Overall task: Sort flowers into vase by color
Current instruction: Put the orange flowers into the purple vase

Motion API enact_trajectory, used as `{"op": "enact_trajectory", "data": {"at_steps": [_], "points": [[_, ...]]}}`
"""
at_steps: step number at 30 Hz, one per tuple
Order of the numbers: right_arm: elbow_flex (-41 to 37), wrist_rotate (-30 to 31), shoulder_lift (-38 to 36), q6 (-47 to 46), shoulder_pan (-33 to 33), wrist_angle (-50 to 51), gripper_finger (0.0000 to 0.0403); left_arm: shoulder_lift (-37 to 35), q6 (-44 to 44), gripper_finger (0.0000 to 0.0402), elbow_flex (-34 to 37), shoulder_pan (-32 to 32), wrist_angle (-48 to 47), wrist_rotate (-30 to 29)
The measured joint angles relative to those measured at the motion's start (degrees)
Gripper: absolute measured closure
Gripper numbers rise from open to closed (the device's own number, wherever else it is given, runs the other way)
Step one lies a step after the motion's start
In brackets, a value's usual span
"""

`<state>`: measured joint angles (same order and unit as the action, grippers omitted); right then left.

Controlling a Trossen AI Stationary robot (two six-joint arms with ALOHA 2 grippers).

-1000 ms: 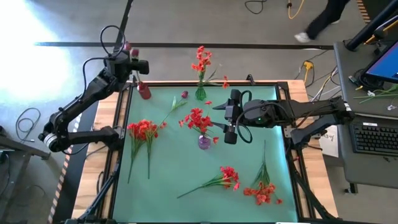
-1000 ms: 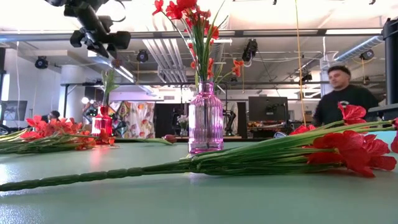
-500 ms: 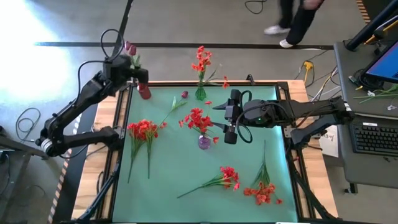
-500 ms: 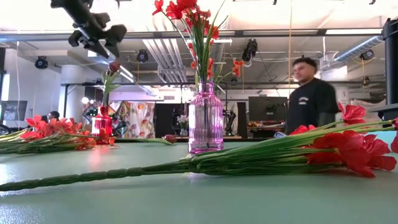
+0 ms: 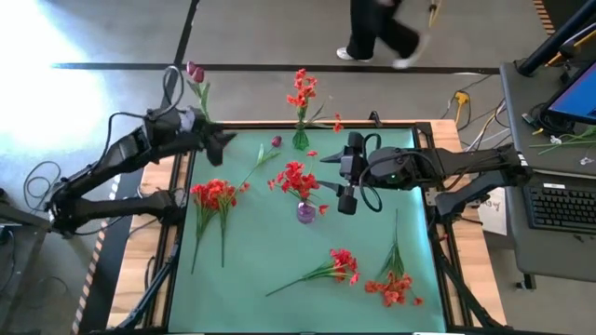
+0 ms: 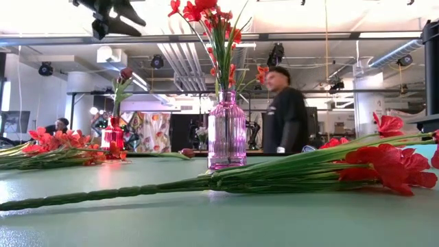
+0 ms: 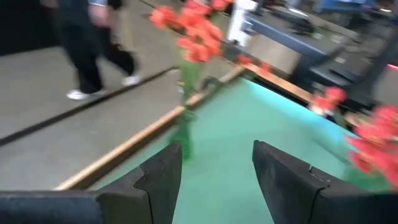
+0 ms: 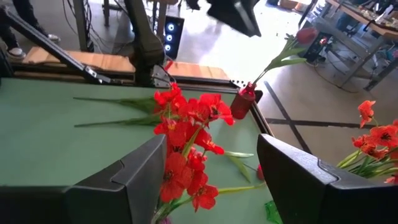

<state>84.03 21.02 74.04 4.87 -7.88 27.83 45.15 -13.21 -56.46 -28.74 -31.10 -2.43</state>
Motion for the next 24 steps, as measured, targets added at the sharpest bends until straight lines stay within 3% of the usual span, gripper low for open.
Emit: {"op": "enact_trajectory", "data": {"at_steps": [5, 9, 14, 24], "points": [[0.0, 0.0, 0.0, -0.7, 0.0, -0.4, 0.0156, 0.6, -2.1, 0.0216, 0.8, 10.5, 0.1, -0.9], [0.0, 0.0, -0.4, -3.5, 0.0, -0.1, 0.0159, 1.7, -4.5, 0.0216, 0.9, 18.0, -0.2, -7.6], [0.0, -0.5, -1.7, -9.0, -0.2, 2.1, 0.0164, 3.4, -7.1, 0.0216, 0.9, 26.2, -0.2, -11.5], [0.0, -0.7, -3.4, -27.5, -3.1, 19.3, 0.0167, 8.4, -11.4, 0.0216, 0.9, 39.2, -0.7, -12.7]]}}
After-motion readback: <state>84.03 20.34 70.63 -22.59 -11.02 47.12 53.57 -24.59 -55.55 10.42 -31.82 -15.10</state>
